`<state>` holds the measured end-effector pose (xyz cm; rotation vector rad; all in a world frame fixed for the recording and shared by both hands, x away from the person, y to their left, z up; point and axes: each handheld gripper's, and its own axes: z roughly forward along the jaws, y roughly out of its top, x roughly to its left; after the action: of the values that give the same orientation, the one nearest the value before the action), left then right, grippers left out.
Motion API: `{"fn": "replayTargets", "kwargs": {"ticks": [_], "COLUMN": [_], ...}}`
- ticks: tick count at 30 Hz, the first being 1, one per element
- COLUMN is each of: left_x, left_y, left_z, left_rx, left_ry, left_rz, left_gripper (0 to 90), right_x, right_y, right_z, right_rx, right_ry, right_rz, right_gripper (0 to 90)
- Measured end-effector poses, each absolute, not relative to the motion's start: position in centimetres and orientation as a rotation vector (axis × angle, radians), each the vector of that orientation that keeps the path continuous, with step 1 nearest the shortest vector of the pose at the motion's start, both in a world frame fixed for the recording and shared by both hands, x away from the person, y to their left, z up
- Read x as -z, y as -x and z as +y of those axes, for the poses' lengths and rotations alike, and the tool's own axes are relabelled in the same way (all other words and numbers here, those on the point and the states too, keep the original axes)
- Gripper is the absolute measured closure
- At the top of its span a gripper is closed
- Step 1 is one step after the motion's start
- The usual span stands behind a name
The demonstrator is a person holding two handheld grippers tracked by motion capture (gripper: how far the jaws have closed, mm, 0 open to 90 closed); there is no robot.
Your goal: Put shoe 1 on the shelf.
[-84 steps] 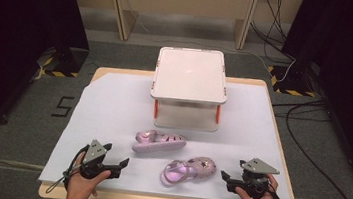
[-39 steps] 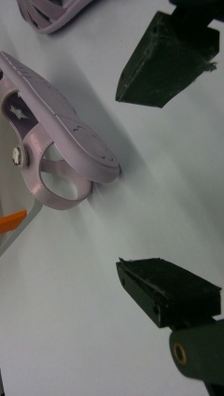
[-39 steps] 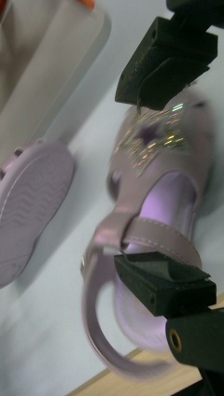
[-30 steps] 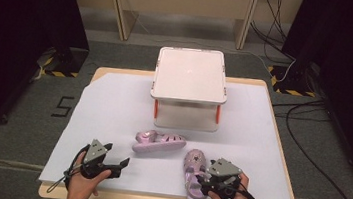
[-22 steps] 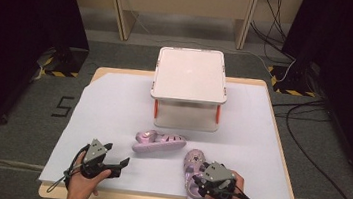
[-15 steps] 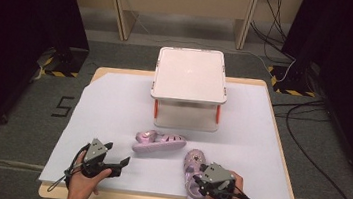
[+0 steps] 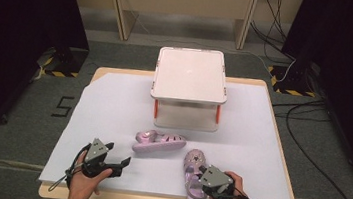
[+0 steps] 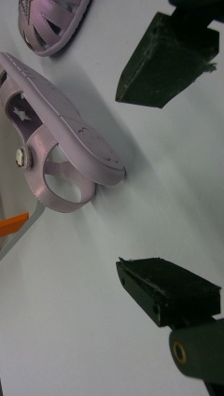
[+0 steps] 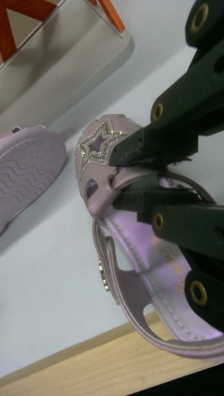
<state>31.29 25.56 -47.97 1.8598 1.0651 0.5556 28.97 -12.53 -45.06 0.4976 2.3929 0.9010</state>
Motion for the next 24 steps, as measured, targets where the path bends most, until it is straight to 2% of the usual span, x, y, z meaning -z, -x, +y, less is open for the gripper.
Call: {"fn": "replayTargets", "kwargs": {"ticks": [7,24], "left_x": [47.9,47.8], "left_y": [-31.4,-31.2], "left_z": [25.7,25.7], "left_rx": [-0.560,-0.563], "left_ry": [-1.858,-1.864], "left_rz": [1.070,1.057], "left_gripper": [15.4,15.6], "right_x": [44.7,41.7], "right_y": [-29.2,-29.2], "right_z": [-13.3,-15.1], "right_rx": [-0.965,-1.077], "right_ry": [-0.513,-0.559], "right_rz": [2.395,2.306], "right_gripper": [81.8,81.7]}}
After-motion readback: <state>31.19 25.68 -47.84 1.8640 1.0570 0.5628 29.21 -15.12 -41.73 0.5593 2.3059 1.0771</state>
